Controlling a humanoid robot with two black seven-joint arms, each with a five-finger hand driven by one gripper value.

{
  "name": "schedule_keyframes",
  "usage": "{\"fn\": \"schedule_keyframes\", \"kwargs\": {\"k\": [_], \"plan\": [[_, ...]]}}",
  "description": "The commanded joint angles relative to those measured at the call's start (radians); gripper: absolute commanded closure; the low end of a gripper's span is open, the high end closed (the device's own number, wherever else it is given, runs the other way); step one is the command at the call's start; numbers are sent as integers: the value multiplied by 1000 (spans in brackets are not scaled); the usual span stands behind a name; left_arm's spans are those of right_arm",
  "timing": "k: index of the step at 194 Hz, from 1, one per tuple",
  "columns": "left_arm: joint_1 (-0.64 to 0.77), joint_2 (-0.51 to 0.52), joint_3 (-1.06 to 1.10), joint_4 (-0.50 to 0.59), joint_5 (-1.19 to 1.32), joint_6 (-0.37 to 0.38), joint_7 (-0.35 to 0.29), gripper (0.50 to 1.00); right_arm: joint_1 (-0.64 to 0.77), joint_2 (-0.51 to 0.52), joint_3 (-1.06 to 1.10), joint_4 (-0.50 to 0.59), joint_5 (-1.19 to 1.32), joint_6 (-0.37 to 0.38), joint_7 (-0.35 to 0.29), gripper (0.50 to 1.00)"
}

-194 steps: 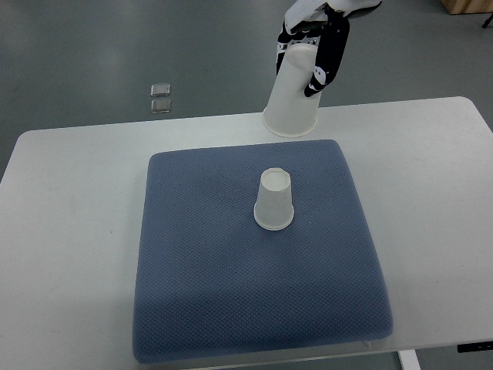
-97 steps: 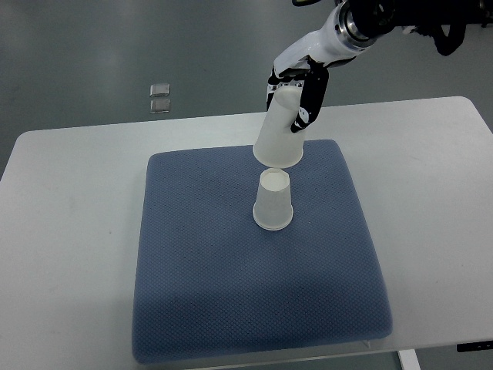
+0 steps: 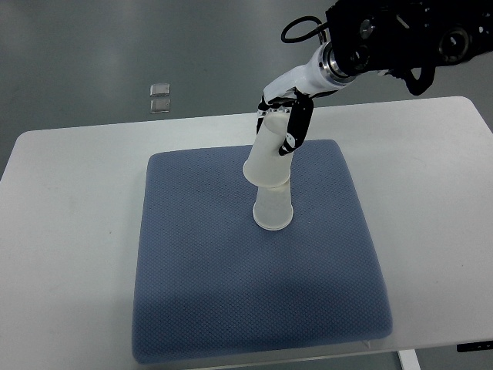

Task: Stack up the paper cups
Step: 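Press the held cup down over the lower cup with the right hand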

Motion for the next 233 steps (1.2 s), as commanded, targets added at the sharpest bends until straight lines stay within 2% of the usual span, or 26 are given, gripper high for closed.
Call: {"fn": "schedule_keyframes", "kwargs": {"k": [1, 146, 194, 233], "plan": [[0, 0, 0, 1, 0, 0, 0, 500, -2, 1, -1, 0, -1, -1, 0, 826], [0, 0, -2, 2, 0, 0, 0, 500, -40, 28, -13, 4, -5, -47, -8, 822], [0, 0, -2, 2, 0, 0, 0, 500, -42, 28, -15, 12, -6, -45, -8, 791], [0, 0, -2, 2, 0, 0, -2, 500, -46, 28, -15, 18, -6, -47, -8, 785]]}}
